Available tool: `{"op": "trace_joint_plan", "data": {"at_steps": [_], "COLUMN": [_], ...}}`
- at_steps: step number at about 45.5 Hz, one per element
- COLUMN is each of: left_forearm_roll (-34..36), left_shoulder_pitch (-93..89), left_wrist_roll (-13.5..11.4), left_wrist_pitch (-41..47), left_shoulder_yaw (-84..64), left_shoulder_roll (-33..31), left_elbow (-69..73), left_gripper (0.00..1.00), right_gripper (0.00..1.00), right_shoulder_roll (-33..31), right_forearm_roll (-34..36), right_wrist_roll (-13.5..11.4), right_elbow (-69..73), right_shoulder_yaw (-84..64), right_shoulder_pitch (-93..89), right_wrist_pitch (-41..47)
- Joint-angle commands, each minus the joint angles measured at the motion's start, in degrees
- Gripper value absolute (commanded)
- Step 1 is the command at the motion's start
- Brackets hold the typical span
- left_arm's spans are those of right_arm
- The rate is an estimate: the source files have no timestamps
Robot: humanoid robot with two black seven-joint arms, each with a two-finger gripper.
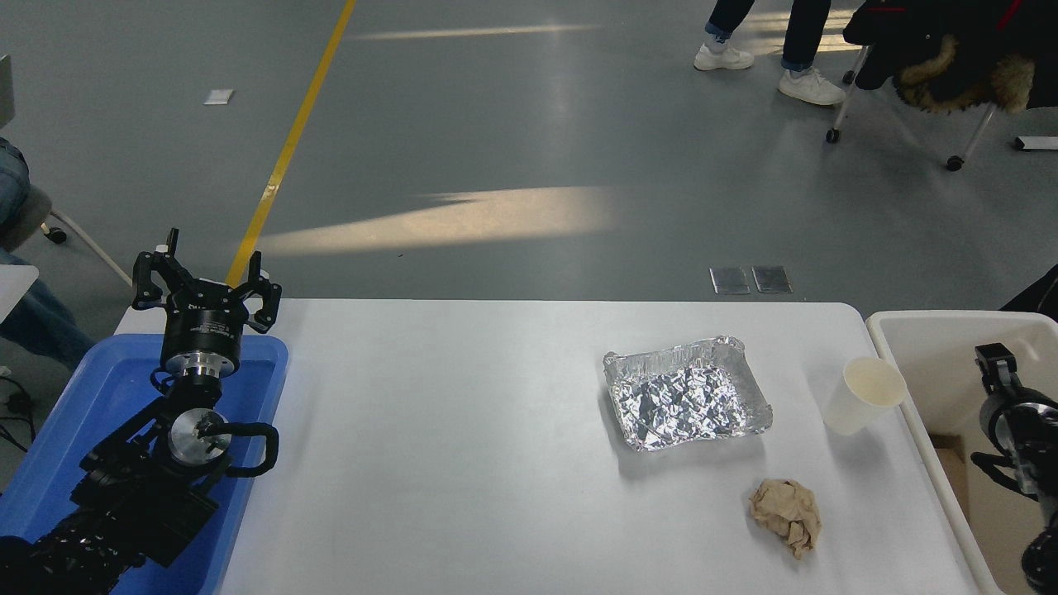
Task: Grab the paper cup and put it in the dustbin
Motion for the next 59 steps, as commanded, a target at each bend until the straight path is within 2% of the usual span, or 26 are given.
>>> {"op": "trace_joint_plan", "data": {"at_steps": [1,4,10,14,18,25,29,39,49,57,59], "left_forearm_roll": [0.1,0.1,0.2,0.2,0.2,0.2,0.2,0.0,0.0,0.0,0.0], "left_shoulder_pitch": [0.0,0.0,0.0,0.0,0.0,0.0,0.0,0.1,0.1,0.1,0.2], "left_wrist_roll": [0.0,0.0,0.0,0.0,0.0,0.0,0.0,0.0,0.0,-0.1,-0.1], "left_wrist_pitch": [0.0,0.0,-0.1,0.0,-0.1,0.0,0.0,0.0,0.0,0.1,0.1], "left_shoulder_yaw": [0.0,0.1,0.1,0.1,0.1,0.1,0.1,0.0,0.0,0.0,0.0], "left_shoulder_roll": [0.0,0.0,0.0,0.0,0.0,0.0,0.0,0.0,0.0,0.0,0.0], "left_elbow": [-0.1,-0.1,-0.1,-0.1,-0.1,-0.1,-0.1,0.0,-0.1,0.0,0.0], "left_gripper": [0.99,0.99,0.99,0.99,0.99,0.99,0.99,0.99,0.99,0.99,0.99], "right_gripper": [1.00,1.00,1.00,1.00,1.00,1.00,1.00,1.00,1.00,1.00,1.00], "right_shoulder_roll": [-5.1,-6.8,-18.5,-25.6,-26.2,-23.7,-20.2,-9.4,-2.9,-3.2,-3.3], "right_forearm_roll": [0.2,0.2,-0.6,-5.5,-11.9,-14.9,-16.2,-17.0,-16.9,-17.0,-17.0], "right_wrist_roll": [0.1,0.1,0.5,1.5,1.4,1.5,1.5,1.5,1.5,1.5,1.5], "right_elbow": [2.7,7.8,32.8,49.6,56.9,68.4,77.3,100.1,110.5,111.2,111.2], "right_shoulder_yaw": [-15.1,-15.1,-16.1,-17.6,-23.0,-40.0,-46.7,-53.0,-51.7,-51.7,-51.3], "right_shoulder_pitch": [0.5,3.7,17.8,30.0,39.4,58.4,69.5,91.9,107.4,120.1,122.9], "right_wrist_pitch": [0.4,0.8,1.0,-0.1,-1.1,-0.3,0.7,4.8,20.2,39.4,39.4]}}
